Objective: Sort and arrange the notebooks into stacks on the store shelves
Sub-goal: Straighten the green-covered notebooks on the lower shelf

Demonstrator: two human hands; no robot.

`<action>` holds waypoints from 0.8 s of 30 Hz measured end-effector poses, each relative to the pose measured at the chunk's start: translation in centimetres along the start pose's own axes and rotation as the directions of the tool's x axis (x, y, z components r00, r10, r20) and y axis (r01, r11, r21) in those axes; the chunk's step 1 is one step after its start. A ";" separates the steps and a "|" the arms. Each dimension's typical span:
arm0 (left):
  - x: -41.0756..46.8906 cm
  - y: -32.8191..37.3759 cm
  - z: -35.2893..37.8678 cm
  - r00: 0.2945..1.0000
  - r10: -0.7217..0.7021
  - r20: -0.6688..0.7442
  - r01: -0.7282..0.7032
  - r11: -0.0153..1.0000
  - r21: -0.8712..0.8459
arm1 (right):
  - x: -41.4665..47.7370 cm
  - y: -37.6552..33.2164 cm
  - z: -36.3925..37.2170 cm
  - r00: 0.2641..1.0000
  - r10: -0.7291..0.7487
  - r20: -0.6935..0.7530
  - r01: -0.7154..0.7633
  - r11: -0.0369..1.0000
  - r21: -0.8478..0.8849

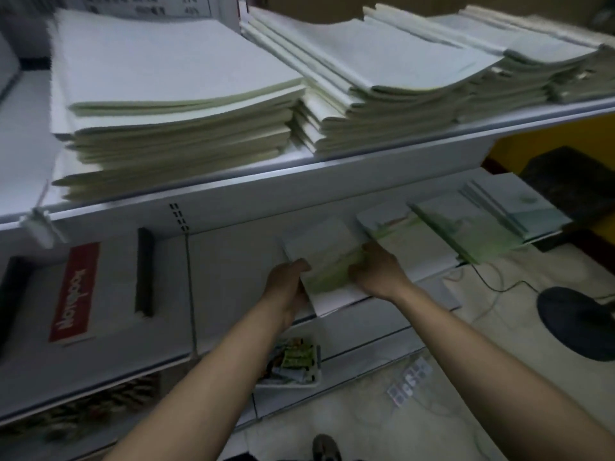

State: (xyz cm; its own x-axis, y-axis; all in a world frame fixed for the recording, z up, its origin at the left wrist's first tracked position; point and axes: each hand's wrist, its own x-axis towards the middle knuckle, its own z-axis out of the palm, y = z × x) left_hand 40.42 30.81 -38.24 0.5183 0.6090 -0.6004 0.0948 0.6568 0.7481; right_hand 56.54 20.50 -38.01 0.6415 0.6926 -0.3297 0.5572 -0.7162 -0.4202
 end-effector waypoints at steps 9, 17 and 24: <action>1.8 0.5 1.7 0.991 -0.067 -0.113 0.065 0.998 -0.025 | 1.4 -0.5 -1.8 0.990 0.080 0.113 -0.111 0.945 0.309; 0.4 0.6 -2.6 0.970 0.212 0.118 -0.234 0.947 0.219 | 0.0 -1.7 1.0 0.996 -0.001 0.091 -0.073 0.590 0.804; -1.7 1.9 -4.4 0.815 0.551 0.179 -0.574 0.727 0.377 | -1.5 -5.1 -0.8 0.935 -0.150 -0.322 0.349 0.551 0.758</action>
State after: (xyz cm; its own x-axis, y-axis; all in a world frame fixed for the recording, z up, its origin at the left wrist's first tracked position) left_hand 35.94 33.03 -37.02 0.6270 0.7786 -0.0262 0.0915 -0.0402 0.9950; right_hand 53.14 23.04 -34.69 0.6858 0.7273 0.0266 0.1312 -0.0875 -0.9875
